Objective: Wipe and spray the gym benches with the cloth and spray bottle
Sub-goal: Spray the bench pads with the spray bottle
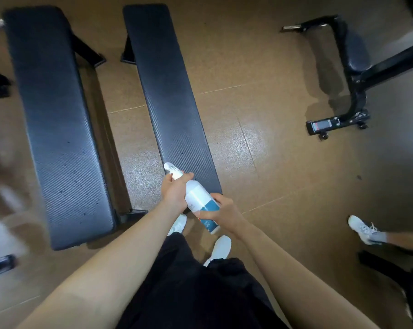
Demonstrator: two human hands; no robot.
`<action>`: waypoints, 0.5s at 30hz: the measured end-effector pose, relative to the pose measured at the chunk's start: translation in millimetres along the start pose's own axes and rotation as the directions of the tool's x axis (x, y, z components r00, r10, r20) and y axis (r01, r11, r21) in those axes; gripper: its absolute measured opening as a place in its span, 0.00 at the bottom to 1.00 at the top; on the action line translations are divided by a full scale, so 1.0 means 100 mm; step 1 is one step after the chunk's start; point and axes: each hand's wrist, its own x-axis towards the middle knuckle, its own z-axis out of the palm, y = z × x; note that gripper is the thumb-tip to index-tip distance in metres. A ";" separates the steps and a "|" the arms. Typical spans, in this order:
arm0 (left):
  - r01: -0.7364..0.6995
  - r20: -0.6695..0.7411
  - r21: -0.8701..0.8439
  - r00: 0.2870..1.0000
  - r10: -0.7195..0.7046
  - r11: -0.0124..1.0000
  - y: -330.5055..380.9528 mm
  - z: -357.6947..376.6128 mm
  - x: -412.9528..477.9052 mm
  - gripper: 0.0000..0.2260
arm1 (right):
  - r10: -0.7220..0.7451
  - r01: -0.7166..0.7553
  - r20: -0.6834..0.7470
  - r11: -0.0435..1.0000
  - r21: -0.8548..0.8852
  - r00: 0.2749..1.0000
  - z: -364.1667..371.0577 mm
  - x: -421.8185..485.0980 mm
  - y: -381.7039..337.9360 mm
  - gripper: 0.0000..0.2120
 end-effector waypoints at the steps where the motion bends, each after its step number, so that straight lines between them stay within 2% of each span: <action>1: -0.003 -0.011 -0.010 1.000 0.003 1.000 0.03 0.07 0.02 0.24 | -0.015 0.015 0.010 1.000 -0.010 1.000 -0.08 0.06 -0.03 0.26; 5: -0.039 -0.096 -0.079 0.995 0.031 0.996 0.11 0.37 0.12 0.11 | -0.065 0.068 0.106 0.997 -0.031 0.992 -0.46 0.29 -0.14 0.25; 11: -0.144 -0.159 -0.115 0.979 0.125 0.983 0.10 0.85 0.11 0.14 | -0.117 0.129 0.206 0.991 -0.045 0.971 -1.00 0.72 -0.10 0.32; 15: -0.201 -0.305 -0.178 0.942 0.140 0.963 0.04 1.21 0.04 0.14 | -0.212 0.250 0.297 0.964 -0.094 0.931 -1.45 0.96 -0.09 0.31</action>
